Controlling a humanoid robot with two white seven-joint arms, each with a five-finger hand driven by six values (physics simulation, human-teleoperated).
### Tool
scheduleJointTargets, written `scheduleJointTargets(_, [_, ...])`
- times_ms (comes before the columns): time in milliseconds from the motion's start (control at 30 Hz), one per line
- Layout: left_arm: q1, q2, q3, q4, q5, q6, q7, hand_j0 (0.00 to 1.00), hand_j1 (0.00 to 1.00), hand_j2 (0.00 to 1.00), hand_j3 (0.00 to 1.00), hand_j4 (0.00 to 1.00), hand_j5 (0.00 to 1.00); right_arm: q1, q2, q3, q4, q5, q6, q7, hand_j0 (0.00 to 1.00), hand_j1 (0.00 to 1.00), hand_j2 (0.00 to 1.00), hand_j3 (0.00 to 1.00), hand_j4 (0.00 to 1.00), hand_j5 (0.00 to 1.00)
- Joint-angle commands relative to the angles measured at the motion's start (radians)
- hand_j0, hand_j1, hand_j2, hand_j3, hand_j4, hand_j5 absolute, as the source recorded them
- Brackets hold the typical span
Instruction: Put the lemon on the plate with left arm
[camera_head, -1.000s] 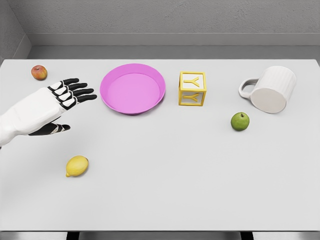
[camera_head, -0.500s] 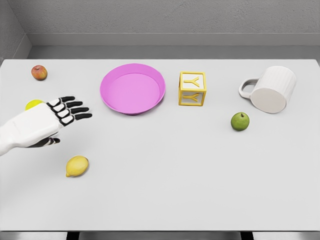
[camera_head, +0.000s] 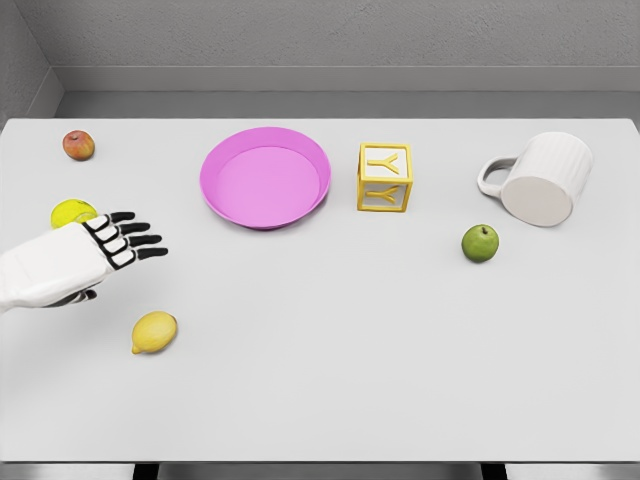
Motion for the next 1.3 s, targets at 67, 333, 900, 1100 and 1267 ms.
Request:
scheduleJointTargets(67, [0.000,-0.013,-0.001,-0.003,-0.017,0.000,-0.011,1.00,1.00,1.00,1.00,1.00,1.00,0.000,0.000,0.000,0.000,-0.001,0.000,0.000,1.00,1.00,1.00,1.00,1.00,1.00])
scheduleJointTargets(333, [0.011,-0.033,-0.045,-0.032,-0.032,0.000,-0.046,1.00,1.00,1.00,1.00,1.00,1.00,0.000,0.000,0.000,0.000,-0.001,0.000,0.000,1.00,1.00,1.00,1.00,1.00,1.00])
scheduleJointTargets(900, [0.015,-0.030,-0.073,-0.032,-0.049,0.000,-0.099,1.00,1.00,1.00,1.00,1.00,1.00,0.000,0.000,0.000,-0.002,0.001,0.000,0.000,1.00,1.00,1.00,1.00,1.00,1.00])
scheduleJointTargets(1100, [0.020,-0.030,-0.076,-0.032,-0.105,0.000,-0.100,1.00,1.00,1.00,1.00,1.00,1.00,0.000,0.000,0.000,0.000,-0.001,0.000,0.000,1.00,1.00,1.00,1.00,1.00,1.00])
scheduleJointTargets(1267, [0.018,-0.031,-0.075,-0.035,-0.101,0.000,-0.106,1.00,1.00,1.00,1.00,1.00,1.00,0.000,0.000,0.000,0.000,-0.001,0.000,0.000,1.00,1.00,1.00,1.00,1.00,1.00])
